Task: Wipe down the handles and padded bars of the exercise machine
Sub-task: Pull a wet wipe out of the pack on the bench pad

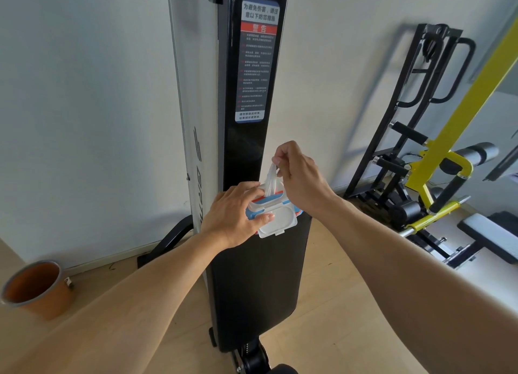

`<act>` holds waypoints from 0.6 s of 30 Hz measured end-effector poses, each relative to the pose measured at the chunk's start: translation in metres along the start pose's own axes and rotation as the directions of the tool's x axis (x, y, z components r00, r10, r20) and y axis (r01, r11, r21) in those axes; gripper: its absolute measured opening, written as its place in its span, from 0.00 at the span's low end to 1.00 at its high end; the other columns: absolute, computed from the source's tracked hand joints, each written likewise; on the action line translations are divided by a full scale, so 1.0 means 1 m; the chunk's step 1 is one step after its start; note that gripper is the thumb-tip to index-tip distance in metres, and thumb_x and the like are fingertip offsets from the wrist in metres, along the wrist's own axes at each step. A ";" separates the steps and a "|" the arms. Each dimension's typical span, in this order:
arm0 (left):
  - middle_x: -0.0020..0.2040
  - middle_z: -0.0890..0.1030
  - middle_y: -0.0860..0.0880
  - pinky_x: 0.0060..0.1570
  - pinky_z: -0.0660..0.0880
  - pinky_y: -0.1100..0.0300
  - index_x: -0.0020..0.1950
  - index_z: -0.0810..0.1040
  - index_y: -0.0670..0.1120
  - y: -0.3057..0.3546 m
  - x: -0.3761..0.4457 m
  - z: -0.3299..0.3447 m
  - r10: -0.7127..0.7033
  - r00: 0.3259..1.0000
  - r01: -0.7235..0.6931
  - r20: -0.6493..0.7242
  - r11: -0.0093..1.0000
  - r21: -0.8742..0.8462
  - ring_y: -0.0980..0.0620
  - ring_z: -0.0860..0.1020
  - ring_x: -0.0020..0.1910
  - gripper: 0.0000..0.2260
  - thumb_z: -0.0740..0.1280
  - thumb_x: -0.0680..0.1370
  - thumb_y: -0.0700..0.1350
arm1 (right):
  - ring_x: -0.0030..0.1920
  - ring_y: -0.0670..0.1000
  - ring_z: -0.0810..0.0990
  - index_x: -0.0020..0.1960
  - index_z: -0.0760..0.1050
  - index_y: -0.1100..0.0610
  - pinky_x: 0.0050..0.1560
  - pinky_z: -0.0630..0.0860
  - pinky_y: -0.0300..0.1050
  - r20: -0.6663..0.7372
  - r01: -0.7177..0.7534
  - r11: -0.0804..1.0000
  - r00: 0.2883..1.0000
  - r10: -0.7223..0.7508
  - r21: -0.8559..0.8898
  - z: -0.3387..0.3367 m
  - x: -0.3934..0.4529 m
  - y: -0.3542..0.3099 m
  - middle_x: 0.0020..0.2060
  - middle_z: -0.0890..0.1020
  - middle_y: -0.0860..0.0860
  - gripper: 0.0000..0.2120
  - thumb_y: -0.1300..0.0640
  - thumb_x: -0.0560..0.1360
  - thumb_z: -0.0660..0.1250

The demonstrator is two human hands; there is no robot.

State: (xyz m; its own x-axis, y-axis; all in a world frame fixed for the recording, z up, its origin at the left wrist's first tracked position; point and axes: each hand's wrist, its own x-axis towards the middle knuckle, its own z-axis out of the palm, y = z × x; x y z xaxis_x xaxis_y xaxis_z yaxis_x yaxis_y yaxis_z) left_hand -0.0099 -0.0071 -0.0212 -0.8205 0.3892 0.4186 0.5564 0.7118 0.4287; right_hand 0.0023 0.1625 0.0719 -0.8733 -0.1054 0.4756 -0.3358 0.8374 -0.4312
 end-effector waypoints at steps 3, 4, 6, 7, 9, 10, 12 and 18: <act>0.69 0.75 0.55 0.65 0.72 0.53 0.67 0.74 0.55 0.000 0.000 0.000 -0.006 1.000 0.006 0.002 1.000 -0.003 0.52 0.77 0.63 0.24 0.66 0.75 0.65 | 0.40 0.52 0.79 0.53 0.66 0.54 0.42 0.81 0.54 -0.046 -0.003 1.000 0.999 0.004 0.025 -0.002 0.005 -0.003 0.44 0.80 0.49 0.05 0.57 0.85 0.53; 0.69 0.75 0.55 0.65 0.72 0.53 0.67 0.74 0.55 0.000 0.000 0.000 -0.007 1.000 0.007 0.004 1.000 -0.006 0.52 0.77 0.63 0.24 0.66 0.75 0.65 | 0.40 0.52 0.79 0.52 0.66 0.54 0.41 0.80 0.55 -0.053 -0.002 0.999 0.999 0.004 0.033 -0.003 0.006 -0.004 0.43 0.80 0.49 0.05 0.56 0.85 0.53; 0.69 0.75 0.55 0.65 0.72 0.53 0.68 0.73 0.55 0.000 0.000 -0.001 -0.011 1.000 0.011 0.010 1.000 -0.009 0.52 0.77 0.63 0.24 0.66 0.76 0.65 | 0.38 0.52 0.79 0.52 0.65 0.55 0.40 0.80 0.53 -0.076 0.022 0.999 0.997 -0.018 0.048 -0.005 0.007 -0.006 0.42 0.80 0.51 0.05 0.56 0.85 0.53; 0.69 0.75 0.56 0.65 0.72 0.54 0.68 0.73 0.55 0.000 0.000 -0.001 -0.012 1.000 0.013 0.009 1.000 -0.009 0.52 0.77 0.63 0.24 0.66 0.76 0.65 | 0.37 0.52 0.78 0.53 0.65 0.55 0.39 0.79 0.51 -0.087 0.038 0.998 0.996 -0.033 0.056 -0.007 0.008 -0.008 0.42 0.80 0.51 0.05 0.55 0.85 0.53; 0.69 0.75 0.56 0.65 0.72 0.54 0.68 0.73 0.55 0.000 0.000 0.000 -0.012 1.000 0.012 0.010 1.000 -0.005 0.52 0.77 0.63 0.25 0.66 0.76 0.66 | 0.36 0.51 0.76 0.52 0.65 0.56 0.35 0.76 0.47 -0.107 0.062 0.994 0.993 -0.052 0.089 -0.009 0.010 -0.014 0.40 0.79 0.52 0.06 0.56 0.85 0.53; 0.68 0.75 0.56 0.65 0.72 0.54 0.68 0.73 0.55 0.000 0.000 -0.001 -0.012 1.000 0.012 0.013 1.000 -0.003 0.53 0.77 0.63 0.25 0.65 0.76 0.66 | 0.35 0.51 0.76 0.52 0.65 0.57 0.34 0.75 0.47 -0.122 0.067 0.992 0.991 -0.054 0.111 -0.010 0.011 -0.017 0.40 0.79 0.52 0.05 0.56 0.85 0.53; 0.68 0.75 0.57 0.65 0.72 0.54 0.68 0.73 0.56 0.000 0.000 -0.001 -0.011 1.000 0.011 0.013 1.000 -0.004 0.53 0.77 0.63 0.25 0.65 0.76 0.67 | 0.35 0.54 0.78 0.53 0.66 0.58 0.35 0.78 0.51 -0.162 0.069 0.983 0.986 -0.042 0.168 -0.012 0.013 -0.020 0.40 0.79 0.54 0.05 0.58 0.85 0.53; 0.68 0.75 0.57 0.64 0.72 0.56 0.68 0.73 0.56 0.000 0.000 0.000 -0.006 1.000 0.006 0.015 1.000 -0.021 0.53 0.76 0.63 0.24 0.65 0.76 0.66 | 0.32 0.57 0.79 0.51 0.64 0.61 0.35 0.76 0.54 -0.231 0.159 0.959 0.967 -0.104 0.234 -0.019 0.014 -0.029 0.36 0.79 0.60 0.04 0.62 0.84 0.53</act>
State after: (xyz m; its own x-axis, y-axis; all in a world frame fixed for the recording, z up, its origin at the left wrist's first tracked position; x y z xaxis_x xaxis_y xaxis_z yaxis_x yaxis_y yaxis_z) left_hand -0.0098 -0.0075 -0.0210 -0.8258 0.3939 0.4037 0.5538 0.7019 0.4480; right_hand 0.0071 0.1469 0.1059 -0.7283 -0.0652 0.6822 -0.5436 0.6611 -0.5172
